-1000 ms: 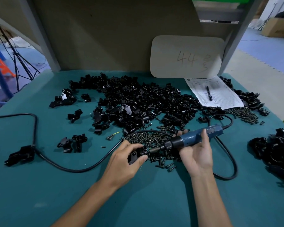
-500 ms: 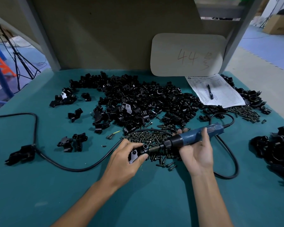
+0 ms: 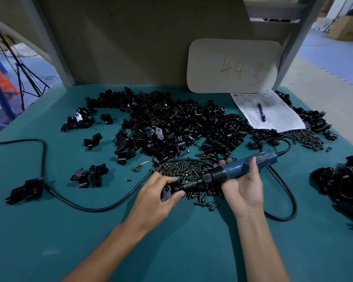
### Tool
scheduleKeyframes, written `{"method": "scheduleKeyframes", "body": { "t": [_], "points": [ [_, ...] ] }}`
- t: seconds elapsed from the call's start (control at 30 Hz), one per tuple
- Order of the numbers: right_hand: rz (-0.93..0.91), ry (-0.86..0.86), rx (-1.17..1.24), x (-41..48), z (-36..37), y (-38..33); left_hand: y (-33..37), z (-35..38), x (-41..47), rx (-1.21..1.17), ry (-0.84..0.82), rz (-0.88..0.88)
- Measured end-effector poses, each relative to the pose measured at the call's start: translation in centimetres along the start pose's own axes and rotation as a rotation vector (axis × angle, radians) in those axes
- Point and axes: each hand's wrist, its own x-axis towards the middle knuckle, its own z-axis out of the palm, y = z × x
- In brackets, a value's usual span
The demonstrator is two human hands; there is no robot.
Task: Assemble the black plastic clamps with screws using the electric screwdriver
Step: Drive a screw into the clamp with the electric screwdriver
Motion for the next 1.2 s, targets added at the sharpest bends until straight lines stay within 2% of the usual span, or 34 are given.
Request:
{"method": "scheduleKeyframes", "body": {
  "t": [0.57,0.73,0.83,0.9,0.97,1.03,1.07,1.2],
  "points": [
    [-0.014,-0.038,0.013,-1.0,1.0,0.2,0.0,-0.1,0.3,-0.062,-0.013,-0.07],
    [-0.043,-0.151,0.028,-1.9,2.0,-1.8,0.9,-1.9,1.5,-0.354,-0.156,-0.193],
    [-0.152,-0.077,-0.28,-1.9,2.9,-5.3,1.8,-3.8,2.8,-0.584,-0.073,-0.354],
    [-0.242,0.039,-0.667,-1.8,3.1,-7.4,2.4,-4.7,3.7,-0.841,-0.016,-0.517],
    [-0.303,0.146,-1.175,-2.0,2.5,-8.5,2.7,-4.9,4.1,-0.998,-0.036,-0.579],
    [-0.342,0.208,-1.627,-2.2,1.2,-8.5,3.0,-4.4,4.2,-0.946,-0.077,-0.568],
    [-0.351,0.212,-1.78,-2.2,0.7,-8.3,3.0,-4.0,4.1,-0.879,-0.071,-0.56],
    [-0.291,0.251,-2.228,-2.0,-0.7,-7.6,2.1,-3.4,3.3,-0.526,-0.031,-0.45]
  ]
}}
